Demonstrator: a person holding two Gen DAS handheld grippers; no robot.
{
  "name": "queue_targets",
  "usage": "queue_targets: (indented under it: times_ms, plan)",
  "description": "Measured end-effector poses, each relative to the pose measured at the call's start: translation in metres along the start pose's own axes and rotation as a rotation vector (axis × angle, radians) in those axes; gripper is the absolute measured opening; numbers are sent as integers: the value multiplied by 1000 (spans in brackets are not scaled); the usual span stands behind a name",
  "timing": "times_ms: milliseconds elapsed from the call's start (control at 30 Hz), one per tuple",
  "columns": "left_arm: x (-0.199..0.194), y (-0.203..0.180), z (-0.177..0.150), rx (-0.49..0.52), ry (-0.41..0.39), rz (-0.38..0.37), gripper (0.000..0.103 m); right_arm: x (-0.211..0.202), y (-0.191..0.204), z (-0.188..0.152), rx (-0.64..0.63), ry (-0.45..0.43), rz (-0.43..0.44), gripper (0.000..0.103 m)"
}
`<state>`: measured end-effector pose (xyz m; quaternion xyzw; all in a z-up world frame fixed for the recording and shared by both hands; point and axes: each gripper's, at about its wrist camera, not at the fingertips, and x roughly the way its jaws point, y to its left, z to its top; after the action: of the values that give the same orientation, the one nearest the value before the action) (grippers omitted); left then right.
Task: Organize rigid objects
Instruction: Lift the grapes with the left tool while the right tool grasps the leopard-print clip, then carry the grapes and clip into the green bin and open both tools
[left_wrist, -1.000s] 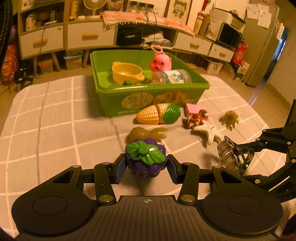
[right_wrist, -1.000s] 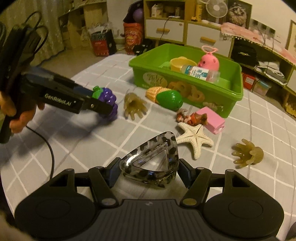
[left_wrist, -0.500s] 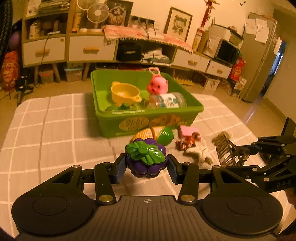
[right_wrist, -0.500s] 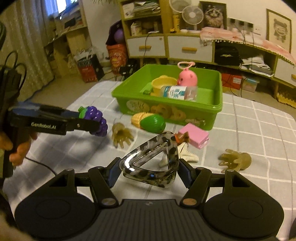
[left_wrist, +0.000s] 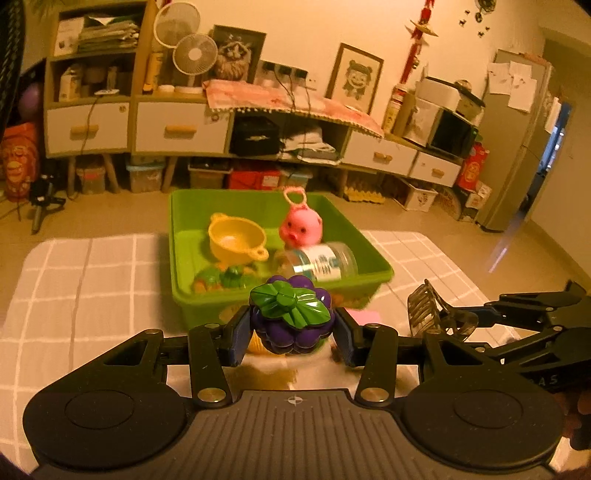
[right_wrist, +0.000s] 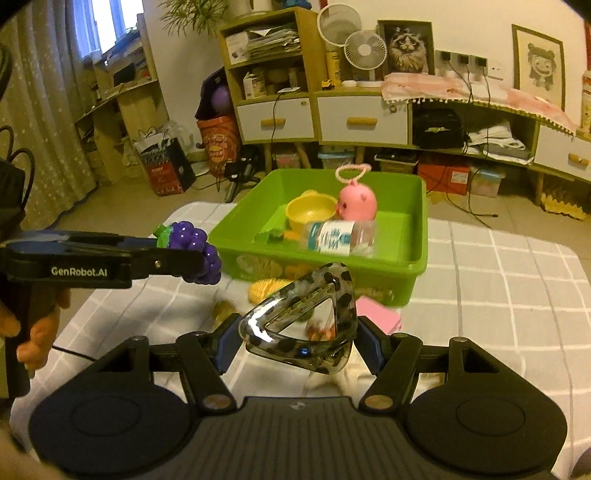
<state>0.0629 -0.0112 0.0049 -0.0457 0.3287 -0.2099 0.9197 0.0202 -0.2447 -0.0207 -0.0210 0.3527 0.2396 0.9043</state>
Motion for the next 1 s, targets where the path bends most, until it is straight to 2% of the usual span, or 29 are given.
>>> queue_targets:
  times_ms: [133, 467, 600, 733, 867, 1000]
  plan:
    - [10, 5, 14, -25, -9, 24, 52, 7, -8, 17, 8, -15, -2, 40]
    - [51, 22, 39, 10, 20, 121, 52, 44, -50, 64, 18, -10, -61, 40]
    - [72, 27, 43, 36, 42, 158, 52, 68, -61, 82, -47, 26, -104, 40]
    - [89, 32, 45, 56, 64, 194, 52, 91, -68, 89, -78, 69, -113, 40]
    - [97, 35, 46, 79, 75, 222, 52, 112, -74, 96, -88, 101, -114, 40]
    - [105, 39, 48, 97, 92, 250, 52, 129, -76, 102, -132, 132, -161, 40]
